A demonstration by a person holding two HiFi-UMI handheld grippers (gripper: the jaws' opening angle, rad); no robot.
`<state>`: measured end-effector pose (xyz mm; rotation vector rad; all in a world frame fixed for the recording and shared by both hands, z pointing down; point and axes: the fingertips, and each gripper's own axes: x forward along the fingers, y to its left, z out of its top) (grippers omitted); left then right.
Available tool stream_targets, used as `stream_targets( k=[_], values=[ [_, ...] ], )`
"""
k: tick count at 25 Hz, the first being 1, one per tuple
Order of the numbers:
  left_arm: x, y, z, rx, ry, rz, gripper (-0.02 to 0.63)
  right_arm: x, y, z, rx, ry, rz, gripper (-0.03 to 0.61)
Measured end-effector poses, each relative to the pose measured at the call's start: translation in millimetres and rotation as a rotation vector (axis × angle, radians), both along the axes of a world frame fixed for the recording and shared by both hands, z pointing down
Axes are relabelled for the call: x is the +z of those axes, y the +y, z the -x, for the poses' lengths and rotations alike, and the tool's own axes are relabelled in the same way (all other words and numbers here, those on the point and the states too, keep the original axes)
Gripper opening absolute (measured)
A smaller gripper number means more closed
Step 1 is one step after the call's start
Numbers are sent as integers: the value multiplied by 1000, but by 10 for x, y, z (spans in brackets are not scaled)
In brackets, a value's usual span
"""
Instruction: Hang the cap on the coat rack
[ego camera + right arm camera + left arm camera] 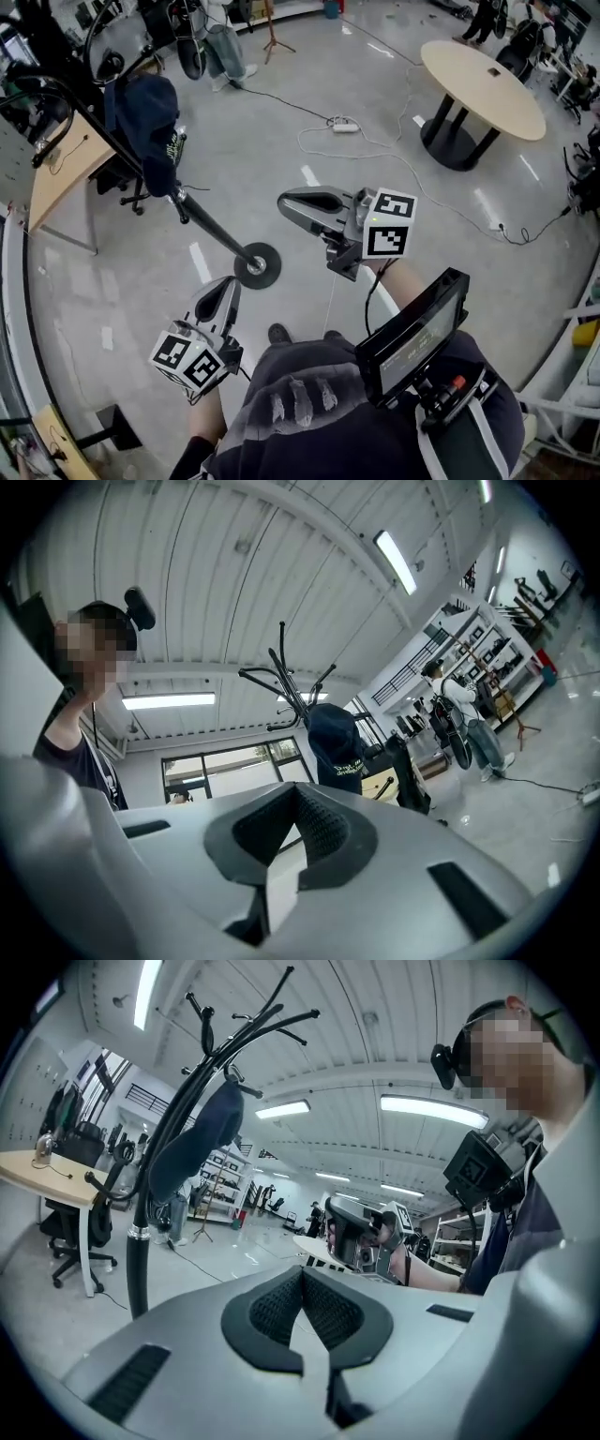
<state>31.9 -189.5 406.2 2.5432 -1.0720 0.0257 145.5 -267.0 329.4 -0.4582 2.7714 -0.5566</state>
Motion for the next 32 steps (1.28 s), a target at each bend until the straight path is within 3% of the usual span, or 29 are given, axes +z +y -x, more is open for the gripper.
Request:
stream_targets(
  k=[2, 6, 10, 17, 23, 32],
  values=[
    [28, 46, -146, -12, -17, 5, 8, 51, 33, -111, -30, -10, 10, 5],
    [265, 153, -396, -49, -52, 35, 8, 432, 29, -253, -78, 67, 60, 5],
    [367, 306, -516, -64, -83, 33, 8, 642, 152, -343, -104, 40, 96, 5],
    [204, 426, -316, -48, -58, 2, 8, 420, 388, -85, -119, 72, 75, 5],
    [144, 682, 125, -36, -1, -23, 8, 344, 728, 391, -117, 125, 68, 5],
    [316, 1089, 1333, -78, 106, 32, 8, 492, 1279, 1524, -128, 145, 112, 5]
  ],
)
